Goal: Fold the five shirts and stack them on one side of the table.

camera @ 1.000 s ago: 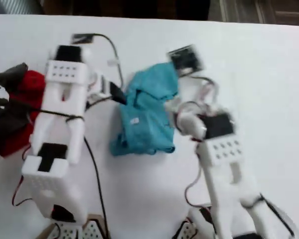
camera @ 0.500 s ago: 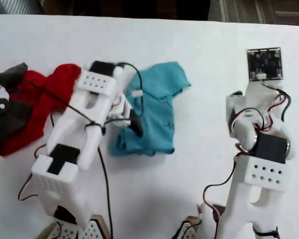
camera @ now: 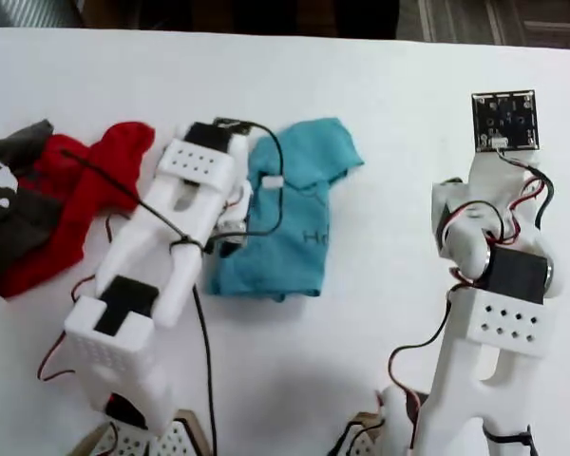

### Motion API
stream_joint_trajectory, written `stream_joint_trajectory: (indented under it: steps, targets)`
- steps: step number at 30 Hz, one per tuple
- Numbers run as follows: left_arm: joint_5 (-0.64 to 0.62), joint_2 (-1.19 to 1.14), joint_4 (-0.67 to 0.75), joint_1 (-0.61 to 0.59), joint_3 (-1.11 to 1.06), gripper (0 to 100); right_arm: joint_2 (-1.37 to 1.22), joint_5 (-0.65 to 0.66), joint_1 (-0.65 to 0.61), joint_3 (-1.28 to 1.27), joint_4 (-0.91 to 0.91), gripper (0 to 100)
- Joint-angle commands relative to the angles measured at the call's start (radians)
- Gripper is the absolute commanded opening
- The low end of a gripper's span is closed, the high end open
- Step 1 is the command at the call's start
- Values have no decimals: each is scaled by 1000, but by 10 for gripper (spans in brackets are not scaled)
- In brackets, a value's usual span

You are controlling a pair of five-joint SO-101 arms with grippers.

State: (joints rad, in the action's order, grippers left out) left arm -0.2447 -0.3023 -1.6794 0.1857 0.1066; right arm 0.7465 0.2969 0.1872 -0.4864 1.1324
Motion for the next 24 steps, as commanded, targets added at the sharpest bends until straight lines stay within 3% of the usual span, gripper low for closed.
stream_joint_trajectory:
  steps: [1,4,11,24]
  targets:
    - [-3,49,9,3,1,29,4,-2,-2,41,13,243]
    - [-8,48,9,11,1,69,4,-2,-7,41,31,243]
    - [-63,48,60,51,-1,301,4,-2,-8,41,36,243]
    - [-89,-244,91,69,68,104,4,-2,-8,41,38,243]
